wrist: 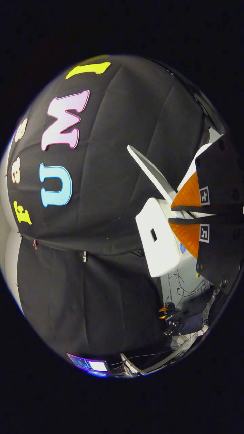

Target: Open the toilet lid.

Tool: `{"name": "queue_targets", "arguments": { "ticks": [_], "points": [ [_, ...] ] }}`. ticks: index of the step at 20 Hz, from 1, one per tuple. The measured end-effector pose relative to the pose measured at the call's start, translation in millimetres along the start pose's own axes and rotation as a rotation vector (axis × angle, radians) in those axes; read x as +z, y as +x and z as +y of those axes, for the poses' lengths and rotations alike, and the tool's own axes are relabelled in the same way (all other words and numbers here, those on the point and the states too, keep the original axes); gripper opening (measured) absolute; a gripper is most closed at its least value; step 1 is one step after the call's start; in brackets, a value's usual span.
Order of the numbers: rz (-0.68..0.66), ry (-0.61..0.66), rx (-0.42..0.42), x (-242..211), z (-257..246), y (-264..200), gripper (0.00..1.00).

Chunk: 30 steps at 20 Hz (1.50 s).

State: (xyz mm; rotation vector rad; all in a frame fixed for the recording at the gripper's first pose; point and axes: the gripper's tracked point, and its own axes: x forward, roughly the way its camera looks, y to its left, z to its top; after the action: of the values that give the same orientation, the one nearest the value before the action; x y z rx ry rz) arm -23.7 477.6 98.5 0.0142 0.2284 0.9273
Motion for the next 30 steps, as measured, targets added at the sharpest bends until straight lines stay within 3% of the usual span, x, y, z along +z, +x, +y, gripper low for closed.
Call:
{"name": "queue_targets", "arguments": {
  "ticks": [4,10,20,24,26,28,30],
  "points": [
    [-0.009,0.012,0.04,22.5,29.5,26.8,0.05],
    [0.035,0.145,0.145,47.9,64.5,61.3,0.05],
    [0.067,0.09,0.194,64.6,120.9,113.9,0.08],
    [0.073,0.084,0.213,62.3,139.0,125.9,0.25],
    [0.093,0.092,0.228,60.7,146.4,129.5,0.42],
    [0.085,0.104,0.238,65.7,150.4,131.1,0.44],
    [0.092,0.103,0.273,63.8,160.7,130.1,0.62]
  ]
}}
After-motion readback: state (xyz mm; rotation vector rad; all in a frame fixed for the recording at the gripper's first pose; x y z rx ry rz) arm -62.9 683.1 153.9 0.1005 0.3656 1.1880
